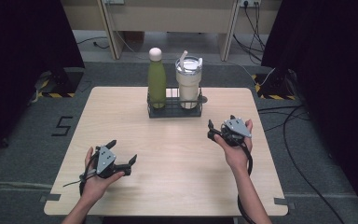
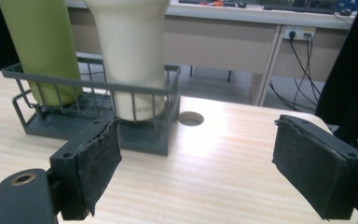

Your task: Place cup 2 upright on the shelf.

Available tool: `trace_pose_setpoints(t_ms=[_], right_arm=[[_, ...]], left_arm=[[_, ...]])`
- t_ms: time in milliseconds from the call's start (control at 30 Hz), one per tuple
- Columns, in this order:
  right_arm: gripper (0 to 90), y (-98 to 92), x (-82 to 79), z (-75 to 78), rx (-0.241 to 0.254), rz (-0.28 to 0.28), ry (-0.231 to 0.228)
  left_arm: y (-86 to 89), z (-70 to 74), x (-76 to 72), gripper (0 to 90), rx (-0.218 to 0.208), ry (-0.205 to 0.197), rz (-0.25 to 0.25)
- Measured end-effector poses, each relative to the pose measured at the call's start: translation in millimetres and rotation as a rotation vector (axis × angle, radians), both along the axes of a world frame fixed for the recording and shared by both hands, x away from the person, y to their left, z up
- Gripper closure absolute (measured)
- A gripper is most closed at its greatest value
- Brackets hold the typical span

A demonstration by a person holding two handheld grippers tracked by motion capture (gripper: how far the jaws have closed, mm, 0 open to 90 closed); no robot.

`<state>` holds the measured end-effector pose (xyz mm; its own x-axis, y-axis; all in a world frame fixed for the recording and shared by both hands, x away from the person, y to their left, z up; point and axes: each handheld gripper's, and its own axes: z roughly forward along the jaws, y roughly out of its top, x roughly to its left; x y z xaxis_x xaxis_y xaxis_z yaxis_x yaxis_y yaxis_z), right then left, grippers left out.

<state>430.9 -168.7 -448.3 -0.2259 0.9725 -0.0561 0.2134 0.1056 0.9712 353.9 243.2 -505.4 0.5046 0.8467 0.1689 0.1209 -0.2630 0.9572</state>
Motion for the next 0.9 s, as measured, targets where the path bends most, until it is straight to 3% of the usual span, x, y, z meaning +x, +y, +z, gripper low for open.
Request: trace_pose_setpoints(t_ms=[533,767,867,900], right_arm=[[15.2,-21.3,-17.7,-29.9,0.002,-0.033,0.05],[15.2,-25.8,-21.1,-32.7,0.012,-0.042,0.052],[15.1,-26.6,-21.5,-32.3,0.043,-0.036,0.061],[15.0,-27.2,-21.3,-31.9,0.077,-0.027,0.073]], left_arm=[[-0.7,-1.4,1.1,4.3,0.001,0.006,-0.001],[-1.0,-1.0,1.2,4.3,0.002,0.004,-0.005],[0.2,-0.4,1.3,4.3,0.002,0.003,-0.002],[0.8,-0.4,1.6,4.3,0.001,0.002,0.001]])
